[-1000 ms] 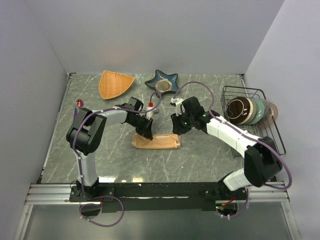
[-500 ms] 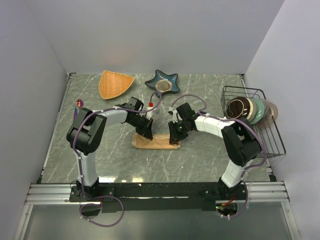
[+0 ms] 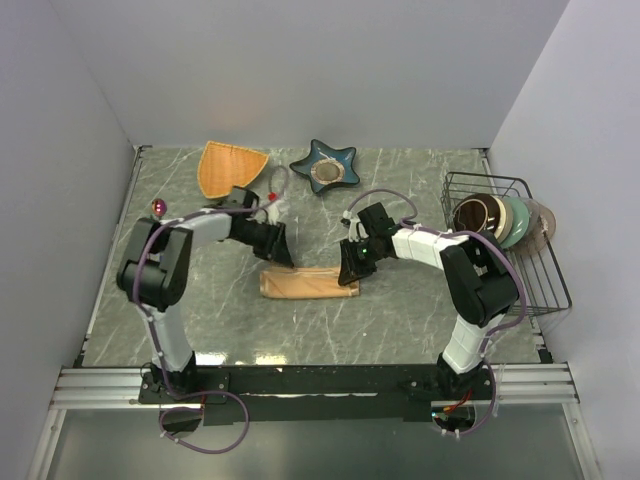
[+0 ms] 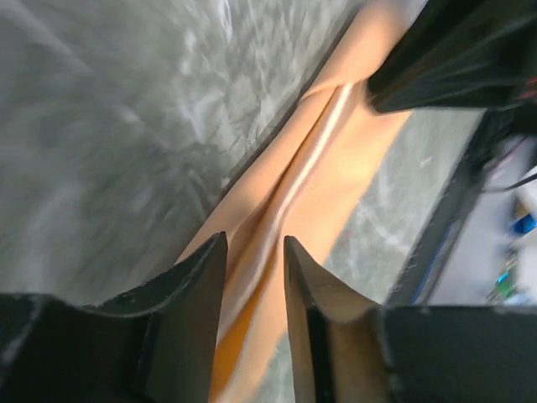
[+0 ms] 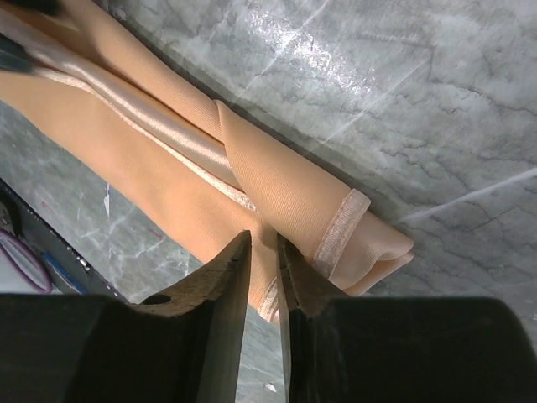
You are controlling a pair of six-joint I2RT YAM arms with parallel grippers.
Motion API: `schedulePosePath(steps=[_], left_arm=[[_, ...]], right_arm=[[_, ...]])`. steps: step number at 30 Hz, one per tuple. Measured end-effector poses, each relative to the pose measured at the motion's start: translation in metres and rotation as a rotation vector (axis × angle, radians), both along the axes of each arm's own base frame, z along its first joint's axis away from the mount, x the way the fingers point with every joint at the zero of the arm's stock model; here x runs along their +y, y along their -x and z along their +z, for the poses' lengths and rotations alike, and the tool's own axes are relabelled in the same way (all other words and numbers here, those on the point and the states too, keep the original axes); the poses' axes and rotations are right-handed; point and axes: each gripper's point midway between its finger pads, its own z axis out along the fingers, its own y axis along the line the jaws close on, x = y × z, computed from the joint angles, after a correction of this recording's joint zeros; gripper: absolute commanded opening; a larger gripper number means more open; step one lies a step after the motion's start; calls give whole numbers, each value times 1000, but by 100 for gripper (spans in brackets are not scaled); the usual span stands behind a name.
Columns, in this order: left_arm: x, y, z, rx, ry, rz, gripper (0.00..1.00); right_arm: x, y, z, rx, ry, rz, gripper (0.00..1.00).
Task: Fold the napkin into a case and place the utensils inside
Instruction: Stuff the top corner of the smaller-rectangle-folded napkin into the folded napkin, then pick up the smaller rectangle-folded napkin from the center of the board.
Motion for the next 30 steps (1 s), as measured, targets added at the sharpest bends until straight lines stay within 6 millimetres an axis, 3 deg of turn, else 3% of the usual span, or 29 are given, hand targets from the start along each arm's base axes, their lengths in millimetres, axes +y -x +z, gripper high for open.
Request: schedulePosePath(steps=[4,8,11,14,17,22,26,30], left_arm=[[17,-16,47,-58,108,99,36],[10,0,85,-90,235,76,27],[4,22,77,-17,285,46,20],[2,44,50,122,297,51,19],[1,51,23,243,294,80,19],[3,52,-16,371,265,131,32],[4,52,-9,397,283,109,44],[3,34,21,233,277,29,57]], right_arm=[[0,0,-1,6,0,-5,24],[0,0,-1,11,0,-8,24],[1,0,-1,17,2,-9,24],[1,-1,-1,24,2,-9,23],[3,-3,-1,27,-2,-9,23],[5,-4,-1,31,-5,-9,23],[5,-5,-2,31,-6,-9,23],[5,-5,-1,35,-3,-9,23]])
